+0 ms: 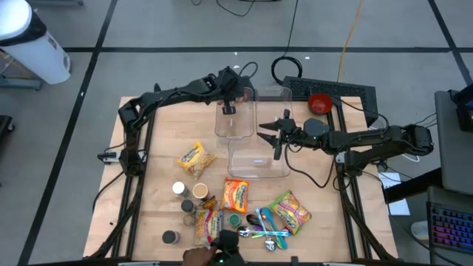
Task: Pick & Place Food Item
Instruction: Put the red noodle pack into the left transparent bin
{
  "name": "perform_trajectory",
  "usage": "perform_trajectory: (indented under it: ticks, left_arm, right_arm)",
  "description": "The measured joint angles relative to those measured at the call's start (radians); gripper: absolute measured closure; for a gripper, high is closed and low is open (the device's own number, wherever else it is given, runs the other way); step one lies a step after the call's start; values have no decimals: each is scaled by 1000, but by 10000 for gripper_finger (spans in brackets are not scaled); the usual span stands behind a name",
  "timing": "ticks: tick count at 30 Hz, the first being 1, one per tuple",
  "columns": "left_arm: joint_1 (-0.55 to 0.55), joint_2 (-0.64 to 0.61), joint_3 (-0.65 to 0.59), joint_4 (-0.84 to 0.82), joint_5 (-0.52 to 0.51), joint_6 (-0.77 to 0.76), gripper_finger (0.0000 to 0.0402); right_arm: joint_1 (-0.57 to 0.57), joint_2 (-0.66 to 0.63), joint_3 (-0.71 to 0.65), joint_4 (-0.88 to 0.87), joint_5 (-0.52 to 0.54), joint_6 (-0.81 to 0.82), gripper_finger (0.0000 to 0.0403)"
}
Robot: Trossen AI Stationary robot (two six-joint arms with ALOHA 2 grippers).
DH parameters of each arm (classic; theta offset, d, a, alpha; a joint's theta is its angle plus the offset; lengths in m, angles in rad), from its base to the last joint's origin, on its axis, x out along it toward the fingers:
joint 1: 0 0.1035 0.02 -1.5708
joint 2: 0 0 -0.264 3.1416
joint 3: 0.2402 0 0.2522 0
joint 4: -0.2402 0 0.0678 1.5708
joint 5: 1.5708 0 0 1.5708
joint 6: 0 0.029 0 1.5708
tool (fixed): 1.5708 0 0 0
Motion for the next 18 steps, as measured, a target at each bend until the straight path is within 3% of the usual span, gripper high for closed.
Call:
perform_trajectory:
  ticks: [4,7,14,18]
  left_arm:
    - [-8,0,0,1,1,-18,394]
    - [-9,3,0,3,-13,-18,369]
    - [0,39,0,26,-142,-68,267]
    - [1,54,0,40,-268,-70,210]
  right_arm:
    - [0,0,0,-2,0,0,258]
    - [0,0,0,-3,0,0,255]
    - [1,0,0,-7,0,0,256]
    - [1,0,0,-15,-2,4,258]
